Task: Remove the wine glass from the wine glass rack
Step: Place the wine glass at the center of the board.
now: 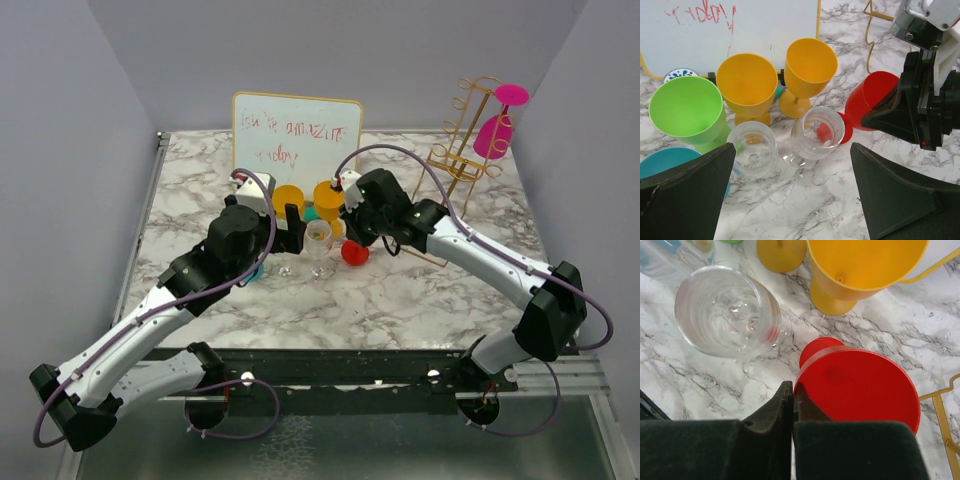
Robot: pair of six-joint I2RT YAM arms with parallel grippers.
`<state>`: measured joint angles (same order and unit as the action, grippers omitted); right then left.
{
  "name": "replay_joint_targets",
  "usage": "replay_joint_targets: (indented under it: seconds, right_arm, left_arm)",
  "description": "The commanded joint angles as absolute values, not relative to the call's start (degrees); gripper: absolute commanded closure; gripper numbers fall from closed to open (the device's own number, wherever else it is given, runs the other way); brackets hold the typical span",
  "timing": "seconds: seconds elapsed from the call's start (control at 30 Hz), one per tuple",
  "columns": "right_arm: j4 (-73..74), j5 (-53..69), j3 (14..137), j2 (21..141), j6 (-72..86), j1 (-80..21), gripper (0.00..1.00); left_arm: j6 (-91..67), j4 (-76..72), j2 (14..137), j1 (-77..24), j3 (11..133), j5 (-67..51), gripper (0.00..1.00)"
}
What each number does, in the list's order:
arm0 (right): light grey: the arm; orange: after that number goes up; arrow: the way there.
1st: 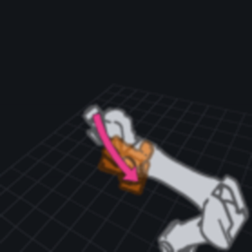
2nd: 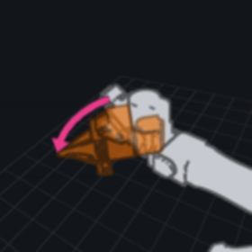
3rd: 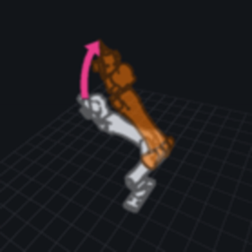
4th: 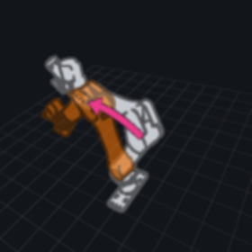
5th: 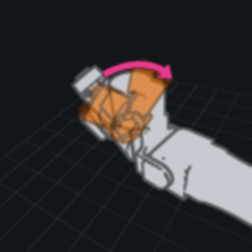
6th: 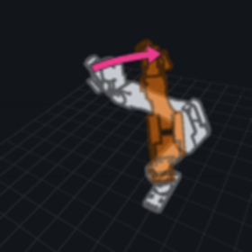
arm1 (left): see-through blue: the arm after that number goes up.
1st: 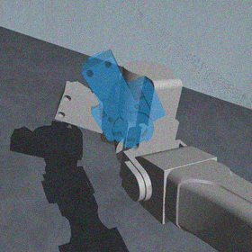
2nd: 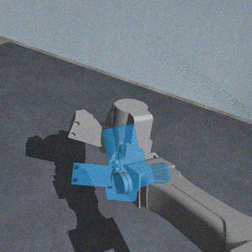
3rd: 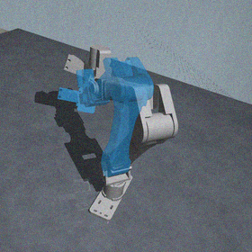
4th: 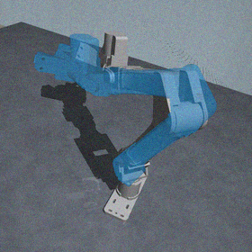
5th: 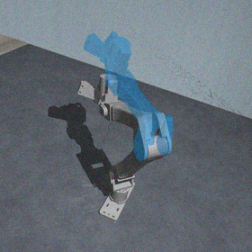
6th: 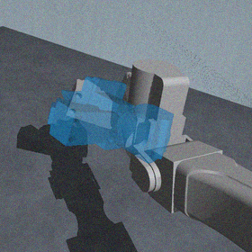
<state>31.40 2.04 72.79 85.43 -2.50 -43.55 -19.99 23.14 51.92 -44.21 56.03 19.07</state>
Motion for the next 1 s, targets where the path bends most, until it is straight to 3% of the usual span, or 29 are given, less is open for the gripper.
replay_joint_targets:
  seconds: [0.0,0.2,0.33,0.83,0.97]
  right_arm:
    - [30.3,0.5,76.3,88.4,-3.4,-44.1,0.95]
    - [34.3,-3.1,80.3,92.1,-3.5,-44.1,0.89]
    - [35.4,-3.9,81.2,92.9,-3.5,-44.1,0.77]
    - [35.9,2.1,84.3,88.0,-0.8,-44.1,0.63]
    - [33.8,9.9,84.5,82.8,-1.2,-44.1,0.60]
  left_arm:
    - [-18.4,25.3,50.4,-43.9,57.7,21.6,0.01]
    - [-18.8,25.5,48.4,-43.8,57.0,23.0,0.01]
    - [-18.1,25.6,48.0,-43.8,56.4,23.2,0.01]
    - [-18.5,26.1,48.9,-43.8,57.5,20.5,0.01]
    - [-18.5,26.1,49.9,-43.8,57.6,20.0,0.01]
